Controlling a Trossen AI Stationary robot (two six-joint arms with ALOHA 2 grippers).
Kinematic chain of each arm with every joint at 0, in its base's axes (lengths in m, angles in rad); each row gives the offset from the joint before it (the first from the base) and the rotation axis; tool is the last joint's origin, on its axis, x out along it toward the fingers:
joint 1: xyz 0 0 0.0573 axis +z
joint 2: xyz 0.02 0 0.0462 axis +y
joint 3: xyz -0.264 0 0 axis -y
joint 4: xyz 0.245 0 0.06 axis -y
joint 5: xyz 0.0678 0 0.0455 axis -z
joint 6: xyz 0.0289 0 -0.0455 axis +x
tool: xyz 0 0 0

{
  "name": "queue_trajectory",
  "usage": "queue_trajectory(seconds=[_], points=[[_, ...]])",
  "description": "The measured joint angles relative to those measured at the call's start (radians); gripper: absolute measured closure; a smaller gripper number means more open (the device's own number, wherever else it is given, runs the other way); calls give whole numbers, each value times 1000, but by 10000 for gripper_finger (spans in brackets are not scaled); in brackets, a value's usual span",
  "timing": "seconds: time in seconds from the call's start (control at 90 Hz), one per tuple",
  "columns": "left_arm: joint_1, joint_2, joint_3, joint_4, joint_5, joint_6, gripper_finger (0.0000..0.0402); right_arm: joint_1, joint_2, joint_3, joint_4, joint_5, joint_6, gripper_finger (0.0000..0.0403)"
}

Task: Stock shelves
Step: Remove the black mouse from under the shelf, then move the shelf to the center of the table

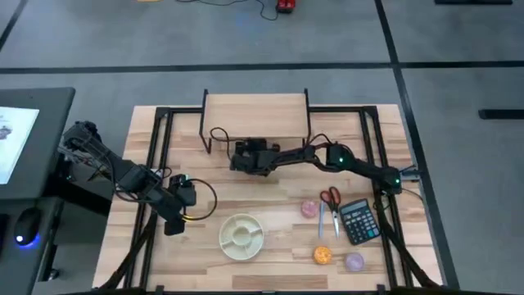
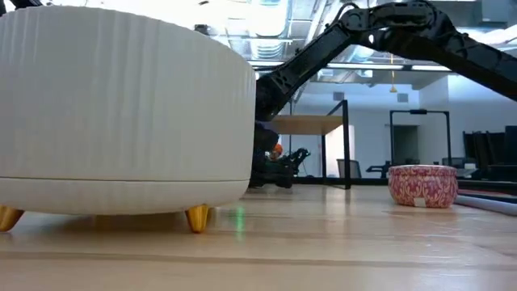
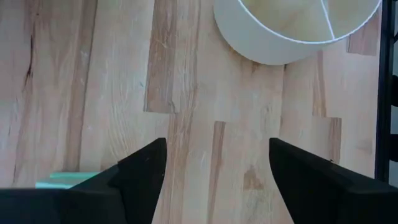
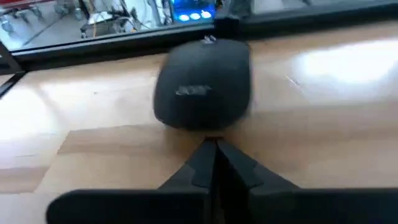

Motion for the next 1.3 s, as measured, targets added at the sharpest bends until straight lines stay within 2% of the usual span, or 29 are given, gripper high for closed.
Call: queue_trajectory(seconds=[0.133, 0.322, 0.533, 0.611, 0.7, 0.833, 0.956, 1.178, 1.3], points=[[0, 0, 0, 0, 0, 0, 144, 61, 0, 0, -72, 10, 87, 403], [0, 0, 0, -5, 1, 13, 144, 129, -5, -2, -111, 22, 116, 403], [0, 0, 0, -6, 7, 20, 144, 151, -6, -3, -67, 53, 76, 402], [0, 0, 0, -7, 6, 23, 144, 137, -7, -3, -39, 54, 47, 391], [0, 0, 0, -7, 5, 27, 144, 127, -17, -1, -41, 51, 19, 361], [0, 0, 0, -7, -10, 27, 144, 125, -83, -2, -139, -78, 6, 303], [0, -1, 0, -8, -34, 3, 144, 179, -176, -5, -263, -152, -71, 260], [0, -1, 0, -10, -65, -61, 144, 251, -477, -2, -595, -318, -200, 211], [0, -1, 0, -12, -86, -95, 144, 216, -691, -2, -654, -506, -352, 206]])
